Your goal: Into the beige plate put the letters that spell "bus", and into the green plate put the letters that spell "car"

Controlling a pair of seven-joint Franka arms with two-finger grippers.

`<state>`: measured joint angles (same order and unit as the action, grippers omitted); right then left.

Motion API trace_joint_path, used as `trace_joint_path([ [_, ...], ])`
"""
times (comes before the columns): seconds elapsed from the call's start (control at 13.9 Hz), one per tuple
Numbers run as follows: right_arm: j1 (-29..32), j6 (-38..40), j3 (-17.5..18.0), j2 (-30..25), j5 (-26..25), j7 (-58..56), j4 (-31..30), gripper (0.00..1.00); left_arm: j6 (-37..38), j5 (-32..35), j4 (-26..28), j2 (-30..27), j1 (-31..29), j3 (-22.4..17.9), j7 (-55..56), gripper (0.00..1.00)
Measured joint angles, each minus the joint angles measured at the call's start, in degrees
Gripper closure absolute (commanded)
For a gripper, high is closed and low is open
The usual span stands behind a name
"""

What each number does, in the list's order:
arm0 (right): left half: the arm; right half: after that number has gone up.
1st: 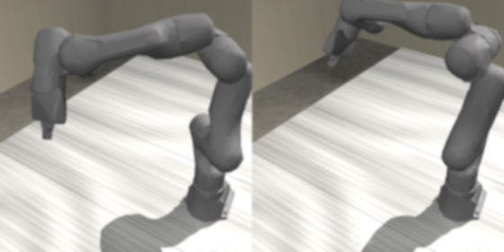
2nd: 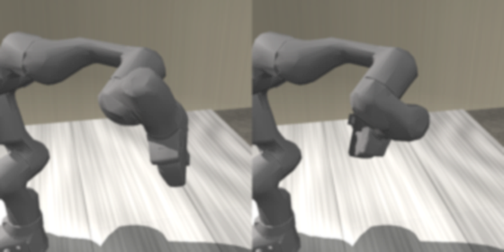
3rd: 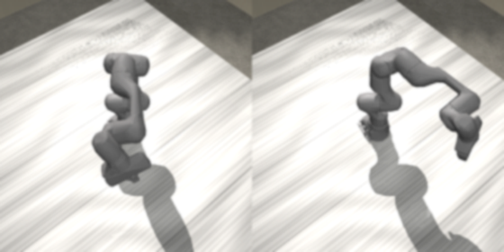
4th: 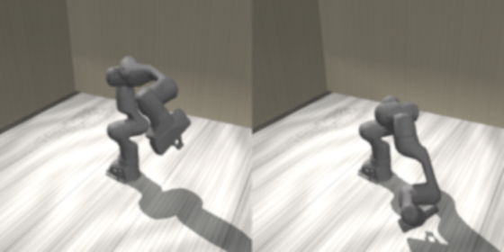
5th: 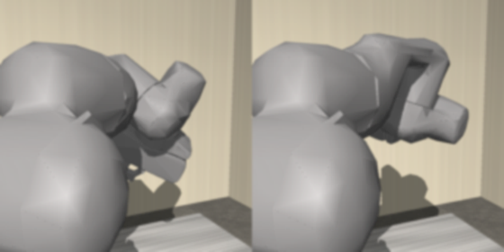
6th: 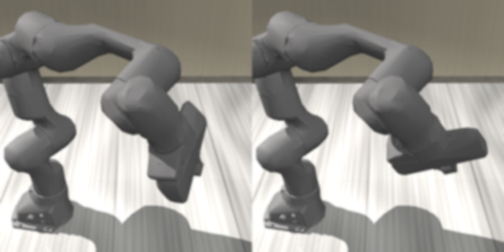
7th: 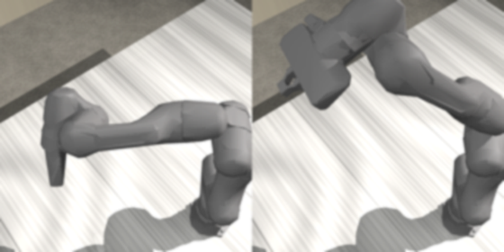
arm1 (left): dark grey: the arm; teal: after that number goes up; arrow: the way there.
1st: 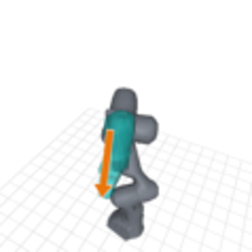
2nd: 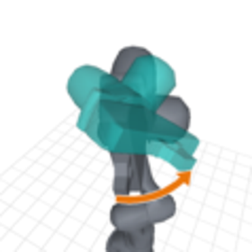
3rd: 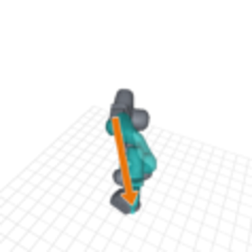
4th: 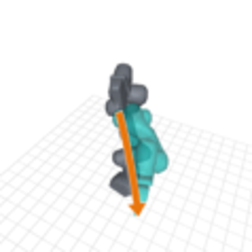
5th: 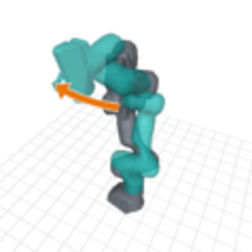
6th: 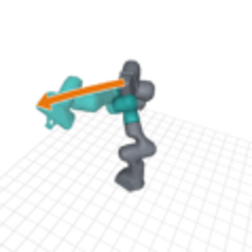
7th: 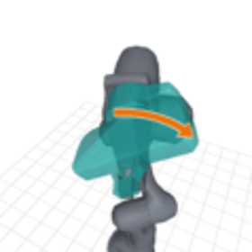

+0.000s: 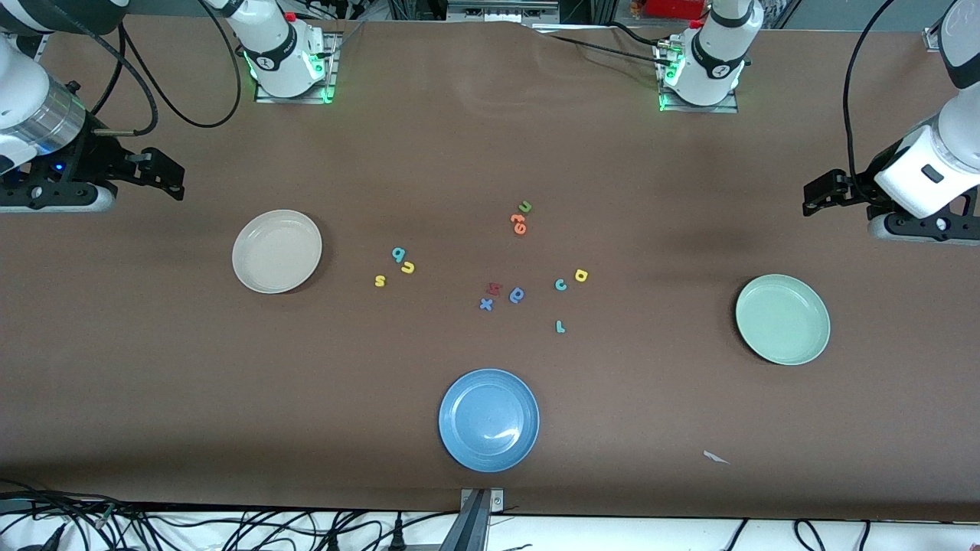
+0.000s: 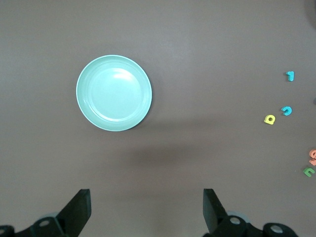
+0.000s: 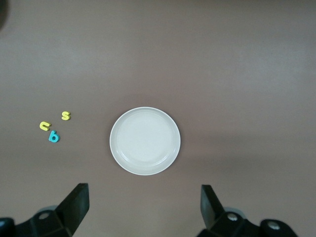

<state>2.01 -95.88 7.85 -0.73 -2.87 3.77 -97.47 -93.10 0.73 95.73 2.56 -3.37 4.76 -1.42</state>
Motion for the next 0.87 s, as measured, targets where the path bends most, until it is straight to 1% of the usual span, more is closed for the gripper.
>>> trace_joint_path([
  [0.87,0.02,0.83,-0.02,1.09,0.00,-0.33,0.00,0.00,0.02,0.00,-0.05,0.00,0.00,0.02,0.00,0.00],
])
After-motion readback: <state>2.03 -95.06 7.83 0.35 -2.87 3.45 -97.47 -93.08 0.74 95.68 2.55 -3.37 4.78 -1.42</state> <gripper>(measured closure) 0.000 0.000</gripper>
